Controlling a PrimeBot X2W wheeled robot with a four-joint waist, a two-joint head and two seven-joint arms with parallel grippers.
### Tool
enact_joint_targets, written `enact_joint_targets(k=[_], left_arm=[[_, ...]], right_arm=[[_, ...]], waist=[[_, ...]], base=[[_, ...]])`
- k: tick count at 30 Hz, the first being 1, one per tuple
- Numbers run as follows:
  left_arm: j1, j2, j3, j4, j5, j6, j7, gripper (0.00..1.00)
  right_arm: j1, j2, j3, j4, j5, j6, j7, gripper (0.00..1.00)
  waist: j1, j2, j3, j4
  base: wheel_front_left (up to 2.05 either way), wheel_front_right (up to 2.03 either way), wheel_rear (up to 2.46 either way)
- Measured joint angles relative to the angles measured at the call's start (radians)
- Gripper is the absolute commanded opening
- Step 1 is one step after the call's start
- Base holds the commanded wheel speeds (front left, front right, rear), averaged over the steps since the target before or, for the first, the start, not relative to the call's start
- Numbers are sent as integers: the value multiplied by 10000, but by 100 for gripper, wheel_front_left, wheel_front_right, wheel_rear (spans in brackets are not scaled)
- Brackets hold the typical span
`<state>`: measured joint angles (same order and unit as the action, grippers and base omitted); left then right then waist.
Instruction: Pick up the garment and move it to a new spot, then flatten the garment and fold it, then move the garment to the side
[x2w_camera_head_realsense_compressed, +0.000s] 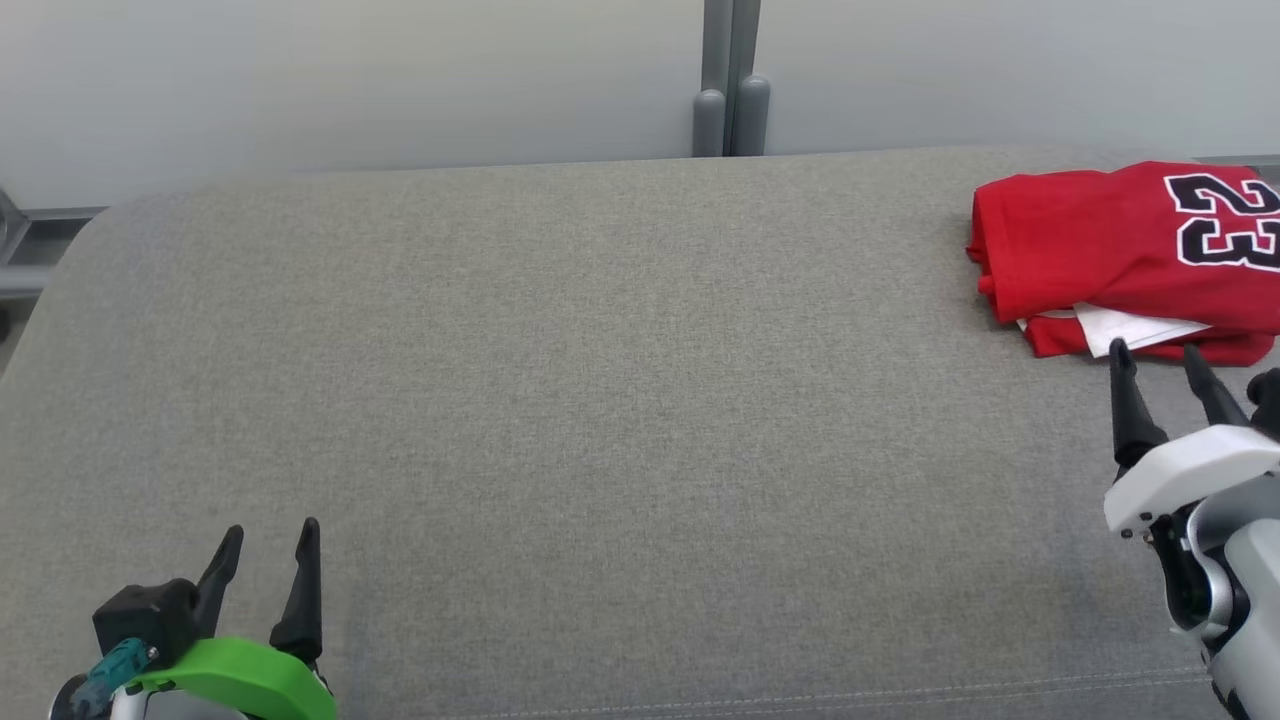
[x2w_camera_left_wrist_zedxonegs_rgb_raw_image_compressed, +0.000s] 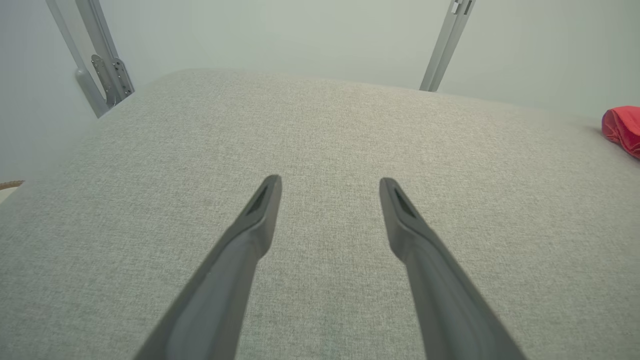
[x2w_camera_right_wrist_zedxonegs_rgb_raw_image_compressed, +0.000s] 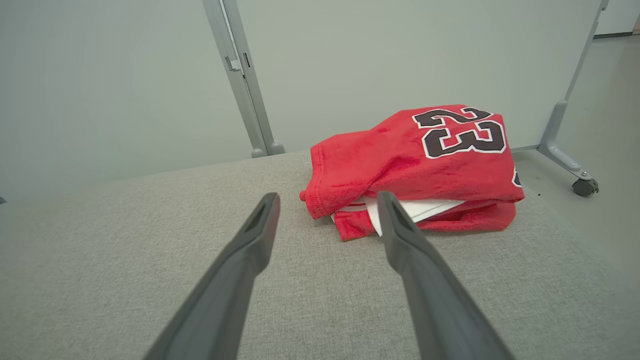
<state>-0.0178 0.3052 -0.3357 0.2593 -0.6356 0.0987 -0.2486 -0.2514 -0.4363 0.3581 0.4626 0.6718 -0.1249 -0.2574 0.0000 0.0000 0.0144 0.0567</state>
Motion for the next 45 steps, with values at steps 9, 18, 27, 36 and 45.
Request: enact_joint_targets(k=[9,18,27,36,45], left_arm=[[151,-128,414,-401,472,0,0,100],[386,-253,518,-456,767,-31,-2,100],[391,-334,543,-449,965,-224,-2,100],[605,-671,247,33,1020,-462,15,0],[710,-838,472,125,267,-558,255,0]], right_arm=[[1643,447,-1695,-182,-1166,-2,0,100],[2169,823,-2127,-1005,-2286,-4,2,100],[2715,1509,-2059,-1457,-2895,-4,0,100],[3160,2067,-1935,-1254,-3193,13,29,0],[3211,2253,-2280,-1074,-2428,169,376,0]], waist=[[0,0,-206,-217],[0,0,-287,-94],[0,0,-364,149],[0,0,-417,198],[-1,0,-396,137]], base=[[0,0,0],[0,0,0],[0,0,0],[0,0,0],[0,0,0]])
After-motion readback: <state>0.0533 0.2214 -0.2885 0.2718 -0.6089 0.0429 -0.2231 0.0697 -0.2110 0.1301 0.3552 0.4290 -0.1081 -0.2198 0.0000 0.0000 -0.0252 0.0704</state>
